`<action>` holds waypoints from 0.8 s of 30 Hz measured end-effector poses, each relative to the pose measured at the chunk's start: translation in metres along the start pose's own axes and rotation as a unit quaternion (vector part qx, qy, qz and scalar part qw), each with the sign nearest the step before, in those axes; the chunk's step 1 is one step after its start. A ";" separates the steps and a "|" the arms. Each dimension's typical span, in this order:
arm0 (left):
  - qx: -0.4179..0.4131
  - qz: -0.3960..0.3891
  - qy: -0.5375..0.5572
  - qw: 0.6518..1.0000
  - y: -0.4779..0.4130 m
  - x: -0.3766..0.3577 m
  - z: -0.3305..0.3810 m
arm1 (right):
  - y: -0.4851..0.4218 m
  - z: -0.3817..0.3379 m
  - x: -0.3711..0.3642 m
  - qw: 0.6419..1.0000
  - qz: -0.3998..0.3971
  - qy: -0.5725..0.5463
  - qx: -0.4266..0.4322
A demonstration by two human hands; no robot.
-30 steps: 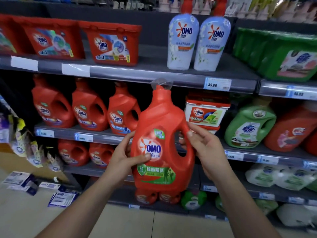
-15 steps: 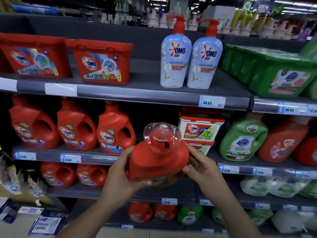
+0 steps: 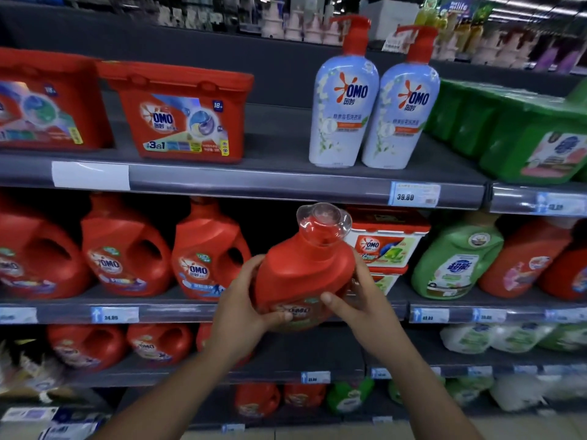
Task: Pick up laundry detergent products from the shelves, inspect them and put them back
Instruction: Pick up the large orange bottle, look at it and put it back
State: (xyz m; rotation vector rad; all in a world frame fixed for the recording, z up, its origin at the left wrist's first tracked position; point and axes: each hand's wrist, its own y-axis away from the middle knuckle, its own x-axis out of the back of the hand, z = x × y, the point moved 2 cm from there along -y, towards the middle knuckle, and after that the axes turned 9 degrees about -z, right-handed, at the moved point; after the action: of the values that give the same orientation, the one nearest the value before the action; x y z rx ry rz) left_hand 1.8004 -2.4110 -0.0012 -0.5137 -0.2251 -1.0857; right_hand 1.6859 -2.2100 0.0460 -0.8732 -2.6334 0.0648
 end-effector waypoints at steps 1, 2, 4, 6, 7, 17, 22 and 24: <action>-0.004 0.001 -0.005 1.000 -0.009 0.000 -0.003 | -0.007 0.003 0.000 1.000 0.008 -0.003 0.004; -0.004 0.001 -0.008 1.000 -0.016 0.000 -0.006 | -0.013 0.006 0.000 1.000 0.015 -0.011 0.006; -0.001 0.001 -0.006 1.000 -0.029 0.000 -0.012 | -0.024 0.013 0.000 0.999 0.031 -0.020 0.012; 0.009 -0.005 -0.002 1.000 -0.038 -0.002 -0.018 | -0.033 0.023 -0.001 0.999 0.043 -0.015 0.011; 0.013 -0.007 -0.002 1.000 -0.041 -0.004 -0.022 | -0.037 0.027 -0.001 0.999 0.046 -0.012 0.007; 0.030 -0.005 -0.019 0.999 -0.053 -0.017 -0.061 | -0.055 0.070 -0.011 0.997 0.069 0.002 -0.029; 0.039 0.005 -0.017 0.999 -0.064 -0.018 -0.064 | -0.067 0.076 -0.008 0.997 0.074 0.005 -0.034; 0.041 0.011 -0.025 0.999 -0.066 -0.019 -0.064 | -0.069 0.077 -0.007 0.996 0.085 0.012 -0.035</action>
State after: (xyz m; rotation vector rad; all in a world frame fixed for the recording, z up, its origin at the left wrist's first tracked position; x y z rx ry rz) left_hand 1.7284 -2.4525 -0.0449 -0.4688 -0.3062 -1.0389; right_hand 1.6247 -2.2644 -0.0177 -1.1146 -2.5475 0.0070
